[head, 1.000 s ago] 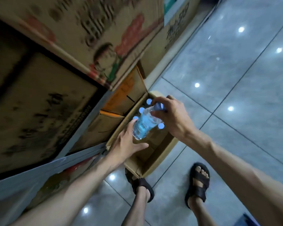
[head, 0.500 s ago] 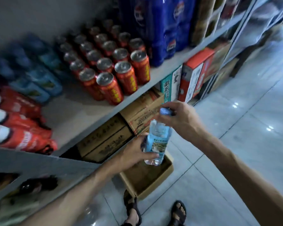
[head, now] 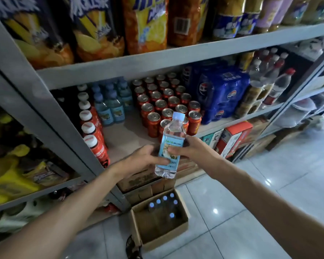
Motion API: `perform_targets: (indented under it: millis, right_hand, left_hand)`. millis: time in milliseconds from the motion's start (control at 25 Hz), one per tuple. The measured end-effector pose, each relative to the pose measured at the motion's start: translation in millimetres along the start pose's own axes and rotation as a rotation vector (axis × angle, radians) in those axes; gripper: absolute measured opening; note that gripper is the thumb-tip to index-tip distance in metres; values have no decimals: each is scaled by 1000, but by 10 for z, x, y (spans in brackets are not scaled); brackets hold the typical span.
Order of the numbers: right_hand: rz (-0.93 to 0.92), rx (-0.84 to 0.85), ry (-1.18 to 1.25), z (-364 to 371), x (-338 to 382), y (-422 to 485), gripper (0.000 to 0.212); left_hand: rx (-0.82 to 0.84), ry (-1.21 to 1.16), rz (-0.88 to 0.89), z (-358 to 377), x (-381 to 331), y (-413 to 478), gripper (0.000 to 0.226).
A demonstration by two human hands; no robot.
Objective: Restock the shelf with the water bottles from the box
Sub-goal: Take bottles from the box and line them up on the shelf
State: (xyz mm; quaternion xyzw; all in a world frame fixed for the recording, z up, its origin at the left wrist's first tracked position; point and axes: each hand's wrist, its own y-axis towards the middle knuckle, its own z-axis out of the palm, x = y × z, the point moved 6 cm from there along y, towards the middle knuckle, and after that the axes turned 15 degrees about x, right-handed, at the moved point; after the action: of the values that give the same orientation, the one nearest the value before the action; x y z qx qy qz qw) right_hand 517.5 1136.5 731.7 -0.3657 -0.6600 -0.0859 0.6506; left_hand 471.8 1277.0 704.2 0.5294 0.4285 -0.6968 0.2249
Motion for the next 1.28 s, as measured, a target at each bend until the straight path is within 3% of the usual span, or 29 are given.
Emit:
perform_targets:
  millis: [240, 400, 560, 640, 840, 960, 1040, 1160, 1280]
  right_hand:
    - [-25, 81, -13, 41, 233, 737, 61]
    - [-40, 146, -154, -75, 370, 1139, 47]
    - [-116, 117, -275, -272, 434, 1684, 68]
    - [-145, 57, -384, -388, 480, 1985, 73]
    - [-223, 7, -559, -475, 652, 2659, 56]
    - [-245, 45, -643, -421, 650, 2990, 38]
    - [-248, 53, -719, -408, 621, 3206, 43]
    - [-266, 42, -819, -411, 570, 3462, 67]
    - [-232, 30, -876, -433, 578, 3623, 77]
  left_hand:
    - [-69, -52, -10, -597, 82, -143, 37]
    - [-166, -69, -42, -869, 202, -76, 39]
    - [-463, 13, -116, -1267, 270, 89, 68]
    - [-585, 184, -286, -1410, 391, 174, 84]
    - [-443, 496, -727, -1657, 1065, 381, 115]
    - [-422, 642, -838, -1747, 1227, 407, 124]
    - [-429, 620, -841, -1781, 1291, 443, 123]
    - [-467, 549, -807, -1811, 1363, 478, 110]
    - [-480, 581, -804, -1849, 1377, 500, 112]
